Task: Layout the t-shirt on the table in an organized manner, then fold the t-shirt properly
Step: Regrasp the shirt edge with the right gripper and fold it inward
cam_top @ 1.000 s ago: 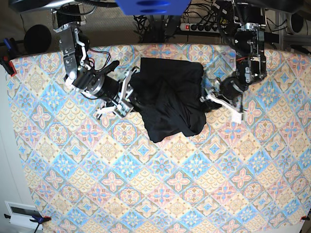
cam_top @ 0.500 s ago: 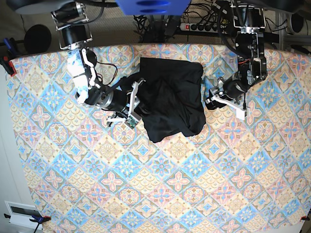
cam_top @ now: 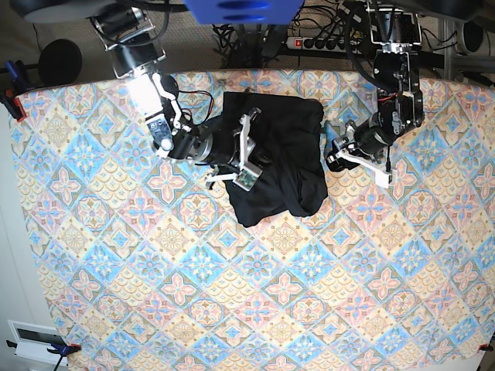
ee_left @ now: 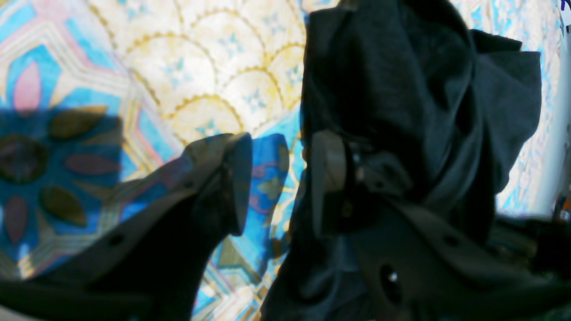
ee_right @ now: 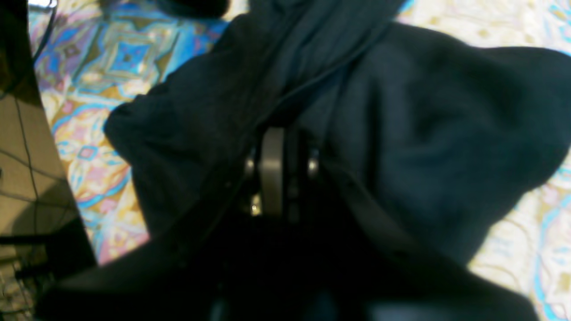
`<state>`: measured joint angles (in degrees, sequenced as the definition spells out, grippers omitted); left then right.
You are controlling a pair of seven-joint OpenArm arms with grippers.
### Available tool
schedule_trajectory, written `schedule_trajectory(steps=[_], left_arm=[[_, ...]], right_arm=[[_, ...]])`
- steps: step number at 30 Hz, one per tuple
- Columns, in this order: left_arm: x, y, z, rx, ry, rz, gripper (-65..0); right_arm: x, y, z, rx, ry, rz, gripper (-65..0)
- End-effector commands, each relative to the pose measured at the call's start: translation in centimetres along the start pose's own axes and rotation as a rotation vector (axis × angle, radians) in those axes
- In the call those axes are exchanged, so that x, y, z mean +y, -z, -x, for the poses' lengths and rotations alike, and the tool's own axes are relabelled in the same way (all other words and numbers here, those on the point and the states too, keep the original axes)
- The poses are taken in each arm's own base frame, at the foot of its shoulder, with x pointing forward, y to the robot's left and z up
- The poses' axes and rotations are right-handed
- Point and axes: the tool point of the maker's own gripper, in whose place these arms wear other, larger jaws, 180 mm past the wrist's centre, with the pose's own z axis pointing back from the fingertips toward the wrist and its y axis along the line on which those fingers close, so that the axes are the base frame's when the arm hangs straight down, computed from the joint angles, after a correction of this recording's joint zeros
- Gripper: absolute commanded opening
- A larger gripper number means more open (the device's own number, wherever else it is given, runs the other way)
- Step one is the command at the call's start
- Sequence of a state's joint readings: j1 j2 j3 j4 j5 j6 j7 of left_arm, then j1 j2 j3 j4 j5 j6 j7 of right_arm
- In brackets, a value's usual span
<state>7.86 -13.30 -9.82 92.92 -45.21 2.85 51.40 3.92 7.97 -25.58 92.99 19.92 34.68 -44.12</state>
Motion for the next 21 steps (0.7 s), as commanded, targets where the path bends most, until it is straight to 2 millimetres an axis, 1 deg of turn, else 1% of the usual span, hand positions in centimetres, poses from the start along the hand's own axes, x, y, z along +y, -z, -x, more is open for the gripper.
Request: schedule_trajectory(steps=[1, 2, 5, 7, 8, 10, 11, 13, 16, 18, 21], left_arm=[[-0.7, -0.3, -1.3, -0.037, 0.012, 0.023, -43.7], [-0.7, -0.3, -1.3, -0.037, 0.012, 0.023, -43.7], [-0.7, -0.3, -1.3, -0.037, 0.012, 0.023, -43.7], [-0.8, -0.4, -1.4, -0.04, 0.012, 0.025, -43.7], [-0.9, -0.4, -1.5, -0.043, 0.015, 0.029, -43.7], [-1.1, -0.5, -1.6, -0.046, 0.016, 0.033, -43.7], [-1.4, -0.7, -1.8, -0.054, 0.023, 0.04, -43.7], [-1.9, -1.0, -2.2, -0.068, 0.036, 0.049, -43.7], [-2.7, -1.4, -2.5, -0.074, 0.024, 0.086, -43.7], [-2.6, -1.6, -2.7, -0.072, 0.028, 0.09, -43.7], [-2.4, -1.6, -2.6, -0.07, 0.029, 0.086, -43.7]], right_arm=[[0.9, -0.1, -2.4, -0.072, -0.031, -0.028, -59.8], [1.7, 0.1, -2.4, -0.071, -0.037, -0.047, -59.8], [3.7, 0.6, -1.3, -0.049, -0.031, -0.089, -59.8], [4.2, 0.8, -1.0, -0.046, -0.026, -0.1, -59.8], [4.8, 1.0, -0.9, -0.044, -0.023, -0.113, -59.7], [5.9, 1.4, -1.3, -0.05, -0.03, -0.138, -59.7], [6.1, 1.4, -1.3, -0.05, -0.032, -0.143, -59.8], [6.2, 1.2, -1.8, -0.063, -0.041, -0.14, -59.8], [5.7, -0.6, -4.9, -0.15, -0.09, -0.1, -59.9], [4.9, -1.9, -5.4, -0.184, -0.071, -0.06, -59.9], [3.3, -2.9, -4.9, -0.197, -0.028, -0.003, -59.9]])
